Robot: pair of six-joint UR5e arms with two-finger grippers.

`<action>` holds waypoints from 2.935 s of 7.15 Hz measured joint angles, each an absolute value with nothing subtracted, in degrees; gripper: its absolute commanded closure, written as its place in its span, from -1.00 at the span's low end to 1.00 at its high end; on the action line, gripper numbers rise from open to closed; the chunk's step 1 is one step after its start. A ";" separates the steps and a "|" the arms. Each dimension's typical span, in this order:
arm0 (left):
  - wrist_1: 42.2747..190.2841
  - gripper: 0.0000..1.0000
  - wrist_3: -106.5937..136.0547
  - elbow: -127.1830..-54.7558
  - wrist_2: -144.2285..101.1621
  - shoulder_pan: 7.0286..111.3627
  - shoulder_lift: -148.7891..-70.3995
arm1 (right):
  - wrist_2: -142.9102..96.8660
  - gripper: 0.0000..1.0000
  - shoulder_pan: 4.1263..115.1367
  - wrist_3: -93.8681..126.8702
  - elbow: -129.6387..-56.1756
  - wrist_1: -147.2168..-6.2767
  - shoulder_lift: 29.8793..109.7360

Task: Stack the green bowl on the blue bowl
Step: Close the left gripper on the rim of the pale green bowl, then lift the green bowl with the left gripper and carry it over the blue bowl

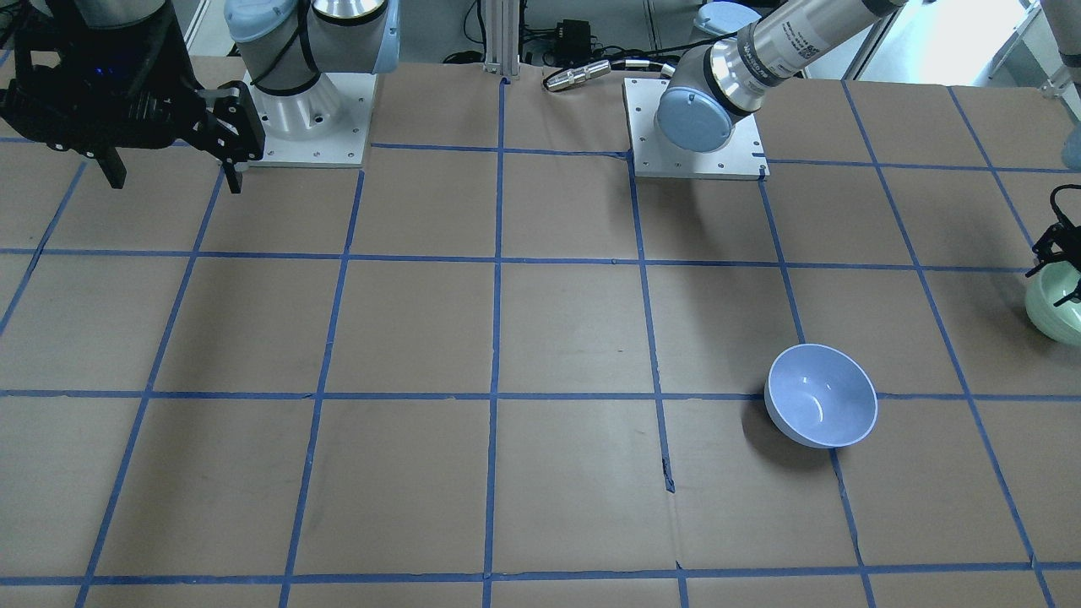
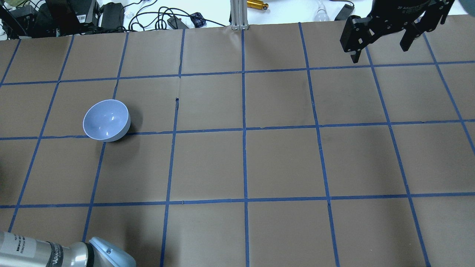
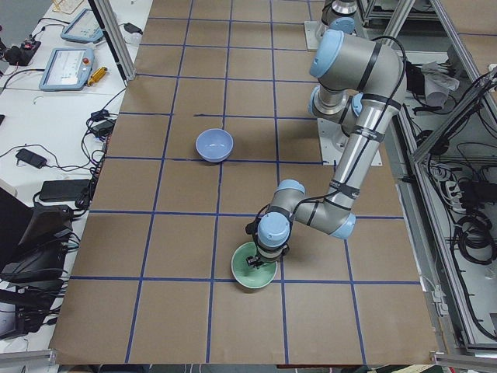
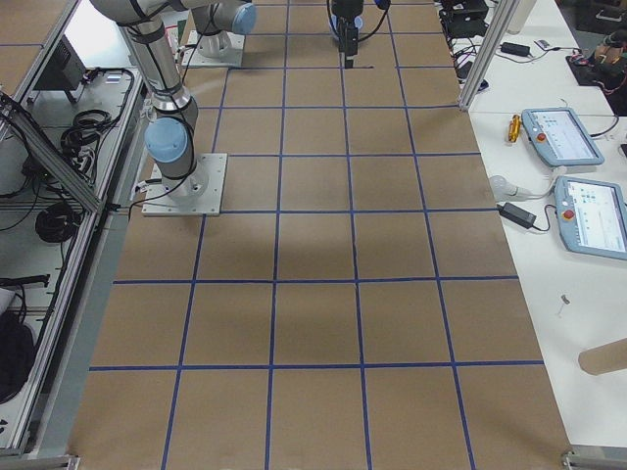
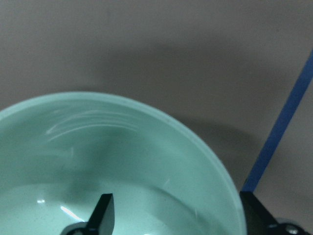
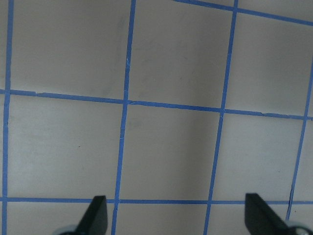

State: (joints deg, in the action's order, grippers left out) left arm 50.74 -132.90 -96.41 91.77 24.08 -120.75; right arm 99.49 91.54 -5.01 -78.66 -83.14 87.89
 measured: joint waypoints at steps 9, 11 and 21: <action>52.10 1.00 -133.25 -96.58 91.89 24.08 -119.50 | 99.49 -1.00 91.57 -5.01 -78.66 -83.15 87.89; 52.12 1.00 -133.32 -96.54 91.85 24.08 -119.48 | 99.49 -1.00 91.55 -5.01 -78.66 -83.15 87.89; 57.88 1.00 -129.40 -96.41 92.15 28.81 -113.05 | 99.49 -1.00 91.58 -5.01 -78.66 -83.14 87.89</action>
State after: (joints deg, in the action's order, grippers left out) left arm 57.88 -129.40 -96.41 92.15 28.81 -113.05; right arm 99.49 91.58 -5.01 -78.66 -83.14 87.89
